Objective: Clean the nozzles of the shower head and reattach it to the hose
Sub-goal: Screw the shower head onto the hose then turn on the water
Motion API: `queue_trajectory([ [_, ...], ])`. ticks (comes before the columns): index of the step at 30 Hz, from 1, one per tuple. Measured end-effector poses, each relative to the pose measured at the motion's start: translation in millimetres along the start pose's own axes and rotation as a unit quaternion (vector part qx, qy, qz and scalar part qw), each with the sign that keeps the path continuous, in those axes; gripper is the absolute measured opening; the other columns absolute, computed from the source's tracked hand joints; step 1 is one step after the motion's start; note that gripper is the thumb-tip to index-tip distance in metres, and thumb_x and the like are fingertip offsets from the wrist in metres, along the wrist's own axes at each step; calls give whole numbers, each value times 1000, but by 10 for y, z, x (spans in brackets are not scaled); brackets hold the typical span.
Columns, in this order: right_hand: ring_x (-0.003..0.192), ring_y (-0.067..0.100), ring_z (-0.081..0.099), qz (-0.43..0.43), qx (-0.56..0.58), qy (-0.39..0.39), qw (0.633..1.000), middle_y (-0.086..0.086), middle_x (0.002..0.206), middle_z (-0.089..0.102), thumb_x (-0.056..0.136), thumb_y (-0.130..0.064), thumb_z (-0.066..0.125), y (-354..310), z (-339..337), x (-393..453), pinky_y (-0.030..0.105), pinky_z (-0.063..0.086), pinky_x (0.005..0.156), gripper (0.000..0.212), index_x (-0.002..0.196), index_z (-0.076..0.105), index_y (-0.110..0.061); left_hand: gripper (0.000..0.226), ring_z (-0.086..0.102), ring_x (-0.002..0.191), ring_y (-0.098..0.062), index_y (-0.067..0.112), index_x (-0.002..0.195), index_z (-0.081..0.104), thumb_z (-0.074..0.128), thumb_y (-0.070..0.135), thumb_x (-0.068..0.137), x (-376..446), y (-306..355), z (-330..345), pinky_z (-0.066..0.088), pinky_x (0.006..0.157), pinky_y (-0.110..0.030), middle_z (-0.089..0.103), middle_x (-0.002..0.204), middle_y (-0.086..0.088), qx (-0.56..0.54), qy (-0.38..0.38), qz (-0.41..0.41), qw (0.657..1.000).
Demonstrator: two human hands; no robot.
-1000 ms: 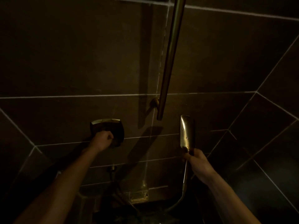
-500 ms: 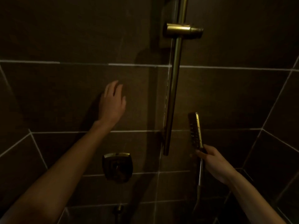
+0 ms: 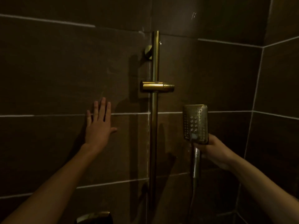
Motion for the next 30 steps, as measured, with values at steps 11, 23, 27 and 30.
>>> queue_trajectory([
  [11, 95, 26, 73, -118, 26, 55, 991, 14, 109, 72, 89, 8, 57, -1472, -497, 829, 36, 60, 63, 29, 112, 64, -8, 123, -1, 151, -35, 7, 155, 10, 83, 50, 66, -9, 31, -35, 17, 115, -61, 1, 165, -15, 26, 0, -9, 1000],
  [23, 87, 26, 71, -193, 43, 6, 980, 11, 88, 66, 87, 19, 44, -2769, -164, 1276, 46, 59, 68, 33, 96, 63, -7, 121, 15, 148, -38, 3, 150, 26, 91, 43, 56, -26, 92, -88, 23, 112, -61, 16, 161, -18, 23, 15, -8, 1000],
  [27, 79, 22, 72, -198, 36, -5, 980, 9, 81, 68, 86, 18, 46, -2985, 2, 1363, 49, 59, 72, 32, 92, 64, -7, 118, 11, 149, -38, 6, 151, 22, 88, 47, 61, -22, 95, -120, 20, 114, -61, 13, 162, -16, 33, -2, -14, 999],
  [30, 84, 23, 72, -195, 34, -18, 980, 7, 82, 70, 86, 17, 47, -3038, 64, 1408, 50, 59, 78, 33, 96, 64, -9, 116, 8, 150, -37, 8, 151, 17, 84, 50, 65, -19, 86, -123, 18, 116, -60, 8, 163, -15, 38, -9, -18, 999],
])
Point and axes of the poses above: each hand's wrist, its own x-axis towards the middle knuckle, its own z-axis out of the palm, y = z × x, the point moved 2 cm from there along x, towards the middle knuckle
